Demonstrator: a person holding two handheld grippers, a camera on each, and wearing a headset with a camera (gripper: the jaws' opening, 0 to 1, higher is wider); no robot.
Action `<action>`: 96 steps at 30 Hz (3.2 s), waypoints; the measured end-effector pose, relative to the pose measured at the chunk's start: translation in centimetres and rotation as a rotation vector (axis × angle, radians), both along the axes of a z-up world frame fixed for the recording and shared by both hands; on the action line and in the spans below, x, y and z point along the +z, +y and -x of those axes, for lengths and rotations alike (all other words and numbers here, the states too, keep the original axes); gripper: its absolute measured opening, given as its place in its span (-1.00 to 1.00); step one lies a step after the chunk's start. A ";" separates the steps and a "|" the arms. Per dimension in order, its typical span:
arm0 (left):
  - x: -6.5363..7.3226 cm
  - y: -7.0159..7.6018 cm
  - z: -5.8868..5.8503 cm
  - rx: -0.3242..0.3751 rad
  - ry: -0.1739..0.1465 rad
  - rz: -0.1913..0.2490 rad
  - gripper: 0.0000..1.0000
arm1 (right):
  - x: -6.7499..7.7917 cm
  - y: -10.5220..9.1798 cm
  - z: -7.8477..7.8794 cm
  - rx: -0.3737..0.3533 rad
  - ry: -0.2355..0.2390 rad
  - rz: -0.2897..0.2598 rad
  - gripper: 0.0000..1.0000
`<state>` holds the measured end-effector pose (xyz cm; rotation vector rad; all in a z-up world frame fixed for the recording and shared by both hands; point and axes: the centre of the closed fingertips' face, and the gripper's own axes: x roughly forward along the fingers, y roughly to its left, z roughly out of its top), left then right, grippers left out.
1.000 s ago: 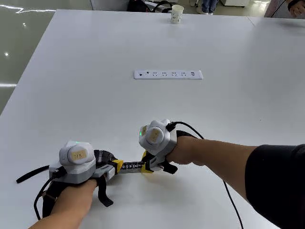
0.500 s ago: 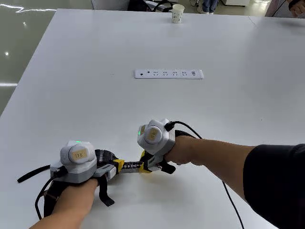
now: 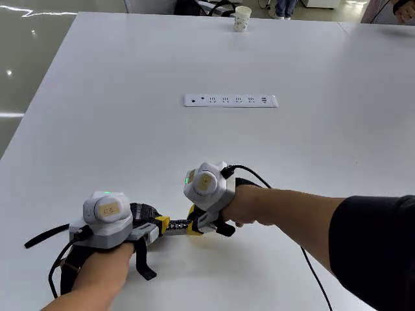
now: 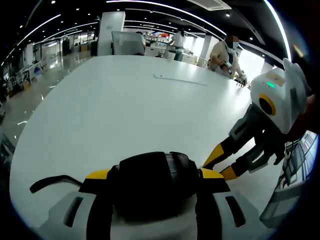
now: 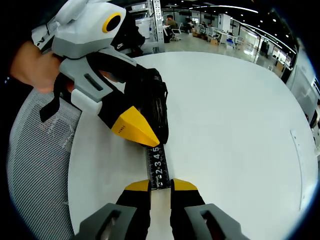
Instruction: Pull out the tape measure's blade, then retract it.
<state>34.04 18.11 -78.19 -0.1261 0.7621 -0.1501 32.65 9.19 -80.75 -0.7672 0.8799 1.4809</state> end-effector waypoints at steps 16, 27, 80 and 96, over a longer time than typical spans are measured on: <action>0.0 0.1 0.0 0.001 0.002 0.011 0.25 | 0.1 0.7 0.1 -0.010 0.001 -0.011 -0.79; 0.0 0.1 0.0 0.001 0.002 0.014 0.25 | 0.1 1.2 0.2 -0.011 0.003 -0.026 -0.79; 0.1 0.0 0.1 0.009 0.004 0.026 0.25 | 0.0 4.1 0.6 -0.016 0.009 -0.068 -0.78; 0.1 0.1 0.0 0.002 0.012 0.023 0.27 | 0.0 4.3 0.7 -0.013 -0.014 -0.075 -0.78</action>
